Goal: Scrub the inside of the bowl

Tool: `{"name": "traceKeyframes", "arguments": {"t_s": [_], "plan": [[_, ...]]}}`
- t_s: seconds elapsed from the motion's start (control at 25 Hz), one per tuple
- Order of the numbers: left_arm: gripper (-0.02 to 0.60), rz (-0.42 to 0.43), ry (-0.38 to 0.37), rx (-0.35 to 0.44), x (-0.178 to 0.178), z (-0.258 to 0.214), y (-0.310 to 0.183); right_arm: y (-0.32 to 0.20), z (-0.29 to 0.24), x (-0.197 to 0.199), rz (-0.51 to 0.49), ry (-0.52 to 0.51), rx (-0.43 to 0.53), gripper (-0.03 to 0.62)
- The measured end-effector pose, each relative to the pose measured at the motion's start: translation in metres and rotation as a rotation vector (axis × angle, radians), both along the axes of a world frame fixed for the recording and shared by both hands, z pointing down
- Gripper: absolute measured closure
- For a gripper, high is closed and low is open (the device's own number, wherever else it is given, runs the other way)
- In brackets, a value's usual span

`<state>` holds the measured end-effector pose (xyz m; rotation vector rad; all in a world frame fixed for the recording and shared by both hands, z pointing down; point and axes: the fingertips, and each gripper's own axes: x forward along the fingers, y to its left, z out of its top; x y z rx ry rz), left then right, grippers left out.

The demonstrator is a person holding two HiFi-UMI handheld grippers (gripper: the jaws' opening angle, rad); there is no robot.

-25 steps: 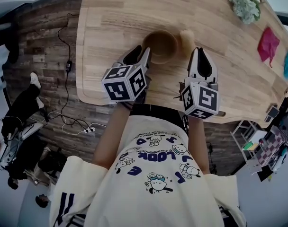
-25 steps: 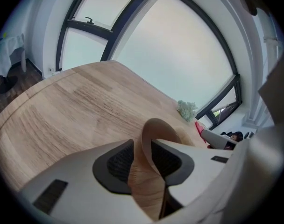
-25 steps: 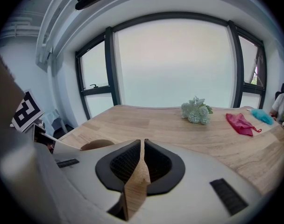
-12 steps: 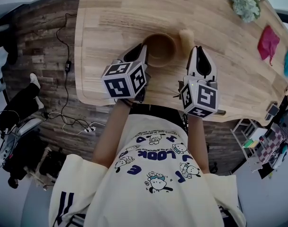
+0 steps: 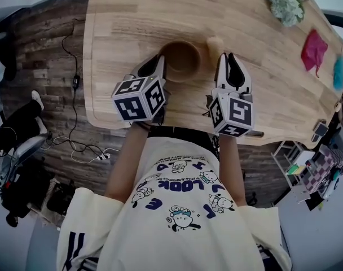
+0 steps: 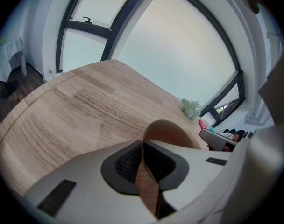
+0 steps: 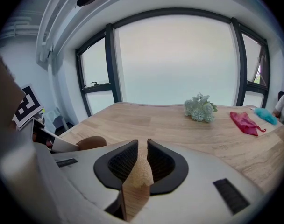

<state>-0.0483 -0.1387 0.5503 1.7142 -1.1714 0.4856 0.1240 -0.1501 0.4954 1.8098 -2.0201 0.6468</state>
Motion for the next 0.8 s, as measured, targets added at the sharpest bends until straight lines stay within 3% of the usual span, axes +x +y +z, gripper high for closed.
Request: {"name": "traceKeyframes", "arguments": {"t_s": [0.12,0.36,0.8], "plan": [[0.54,0.002,-0.002,0.002,0.0,-0.002,-0.003,-0.001,0.007,-0.004,-0.023,-0.023,-0.031,0.507],[0.54,-0.009,0.004,0.007,-0.001,-0.005,-0.003,-0.002,0.029,-0.006,-0.049,-0.025,-0.1,0.479],[0.54,-0.036,0.011,0.011,-0.009,-0.008,0.0,0.0,0.043,-0.008,-0.06,-0.004,-0.118,0.496]]}}
